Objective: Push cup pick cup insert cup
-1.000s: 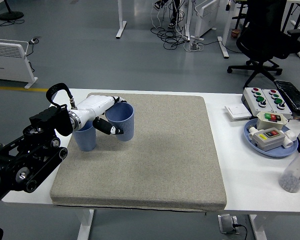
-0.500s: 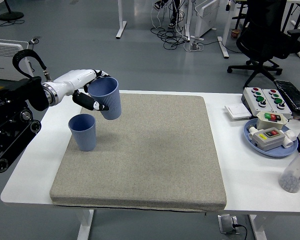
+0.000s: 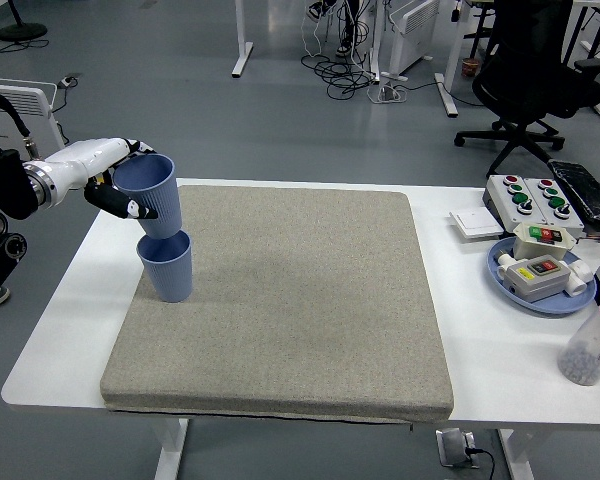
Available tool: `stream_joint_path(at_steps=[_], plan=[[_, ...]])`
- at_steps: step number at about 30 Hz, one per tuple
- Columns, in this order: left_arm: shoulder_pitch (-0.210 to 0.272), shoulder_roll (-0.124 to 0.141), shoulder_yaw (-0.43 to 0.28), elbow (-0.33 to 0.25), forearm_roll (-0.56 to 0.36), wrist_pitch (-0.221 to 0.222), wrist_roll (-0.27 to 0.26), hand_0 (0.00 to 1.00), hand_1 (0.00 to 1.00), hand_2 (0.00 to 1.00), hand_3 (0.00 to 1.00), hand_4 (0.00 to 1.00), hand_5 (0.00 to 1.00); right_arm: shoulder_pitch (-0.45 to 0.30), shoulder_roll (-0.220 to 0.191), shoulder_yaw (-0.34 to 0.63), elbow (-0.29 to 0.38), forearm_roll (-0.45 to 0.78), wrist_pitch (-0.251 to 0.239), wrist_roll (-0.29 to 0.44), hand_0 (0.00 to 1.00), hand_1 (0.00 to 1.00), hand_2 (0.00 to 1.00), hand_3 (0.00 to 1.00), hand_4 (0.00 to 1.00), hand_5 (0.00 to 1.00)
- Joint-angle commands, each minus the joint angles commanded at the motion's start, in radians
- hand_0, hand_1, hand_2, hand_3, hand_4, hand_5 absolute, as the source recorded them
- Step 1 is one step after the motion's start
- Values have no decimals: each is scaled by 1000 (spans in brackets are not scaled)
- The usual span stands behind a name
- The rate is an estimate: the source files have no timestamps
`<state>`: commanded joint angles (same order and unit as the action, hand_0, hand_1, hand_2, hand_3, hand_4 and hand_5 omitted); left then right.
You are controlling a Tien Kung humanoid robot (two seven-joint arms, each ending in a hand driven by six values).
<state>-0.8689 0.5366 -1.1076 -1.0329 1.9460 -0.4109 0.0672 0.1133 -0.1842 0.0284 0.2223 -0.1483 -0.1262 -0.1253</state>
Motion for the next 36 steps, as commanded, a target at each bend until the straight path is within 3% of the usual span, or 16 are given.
stream_joint_path(at_steps=[27, 28, 33, 34, 36], plan=[[25, -8, 28, 10, -18, 13, -9, 430, 519, 523, 678, 633, 241, 8, 0, -6, 0, 8, 0, 4, 738, 678, 727, 612, 205, 402], [25, -9, 28, 12, -15, 15, -12, 423, 518, 530, 674, 680, 248, 8, 0, -6, 0, 8, 1, 4, 738, 678, 727, 612, 205, 402], [25, -13, 31, 21, -4, 25, -28, 423, 518, 530, 674, 680, 248, 9, -1, -7, -1, 9, 1, 4, 738, 678, 727, 612, 205, 402], [26, -13, 31, 22, -3, 25, -31, 431, 553, 603, 754, 849, 425, 9, -1, -7, -1, 9, 1, 4, 738, 678, 727, 612, 205, 401], [28, -14, 32, 23, -6, 21, -36, 431, 553, 603, 754, 849, 425, 9, -1, -8, -1, 10, 1, 5, 738, 678, 727, 612, 205, 401]])
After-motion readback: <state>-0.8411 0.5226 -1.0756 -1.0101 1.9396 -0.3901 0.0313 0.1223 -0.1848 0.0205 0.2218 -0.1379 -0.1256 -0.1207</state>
